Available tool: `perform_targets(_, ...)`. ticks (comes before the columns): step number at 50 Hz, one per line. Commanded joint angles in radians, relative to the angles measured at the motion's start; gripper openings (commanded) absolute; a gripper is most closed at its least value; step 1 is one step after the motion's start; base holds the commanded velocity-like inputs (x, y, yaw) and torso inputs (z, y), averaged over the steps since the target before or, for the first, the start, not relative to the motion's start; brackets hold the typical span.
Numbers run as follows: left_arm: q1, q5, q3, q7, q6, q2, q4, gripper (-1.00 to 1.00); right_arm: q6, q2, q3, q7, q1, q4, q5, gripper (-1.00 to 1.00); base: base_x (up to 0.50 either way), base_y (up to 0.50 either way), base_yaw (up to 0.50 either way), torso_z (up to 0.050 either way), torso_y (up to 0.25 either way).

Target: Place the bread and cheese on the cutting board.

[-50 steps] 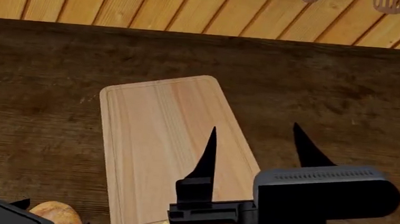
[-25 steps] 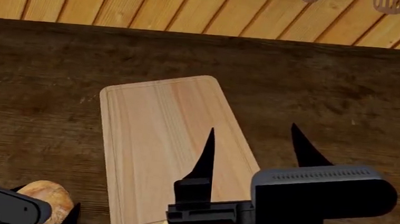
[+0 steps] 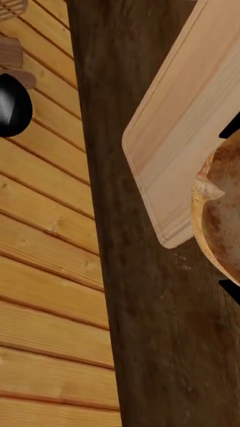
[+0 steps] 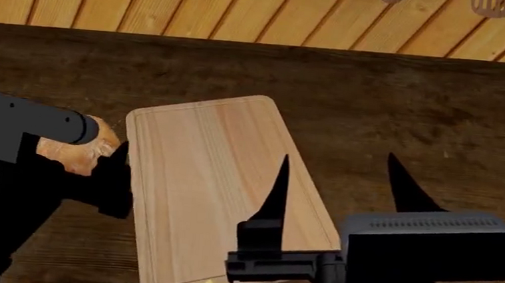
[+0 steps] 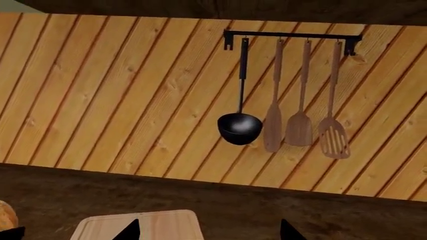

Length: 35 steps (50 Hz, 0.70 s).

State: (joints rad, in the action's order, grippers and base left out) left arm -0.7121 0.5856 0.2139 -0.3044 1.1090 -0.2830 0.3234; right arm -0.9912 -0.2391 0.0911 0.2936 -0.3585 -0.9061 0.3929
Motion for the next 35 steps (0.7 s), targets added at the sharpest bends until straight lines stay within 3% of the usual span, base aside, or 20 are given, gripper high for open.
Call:
perform_targets(1, -0.247, -0.016, 0.060, 0.024, -0.023, 0.080, -0.262, -1.00, 0.010, -0.003, -0.020, 0.000, 0.001, 0.004, 0.016, 1.00, 0.00, 0.00, 0.00, 0.000, 0.000)
perform_targets(11, -0.453, -0.139, 0.161, 0.138, -0.280, 0.189, -0.789, -1.00, 0.026, -0.008, -0.012, -0.002, 0.001, 0.024, 0.018, 1.00, 0.00, 0.00, 0.00, 0.000, 0.000)
perform_targets(19, -0.491, -0.171, 0.183, 0.185, -0.442, 0.245, -1.052, -1.00, 0.032, -0.012, -0.025, -0.003, 0.004, 0.019, 0.030, 1.00, 0.00, 0.00, 0.00, 0.000, 0.000)
perform_targets(26, -0.489, -0.162, 0.209, 0.198, -0.499, 0.268, -1.128, -1.00, 0.028, -0.013, -0.025, 0.001, -0.002, 0.019, 0.038, 1.00, 0.00, 0.00, 0.00, 0.000, 0.000)
perform_targets(35, -0.435, -0.127, 0.235, 0.180, -0.491, 0.256, -1.070, -1.00, 0.023, -0.018, -0.022, 0.007, -0.003, 0.012, 0.045, 1.00, 0.00, 0.00, 0.00, 0.000, 0.000)
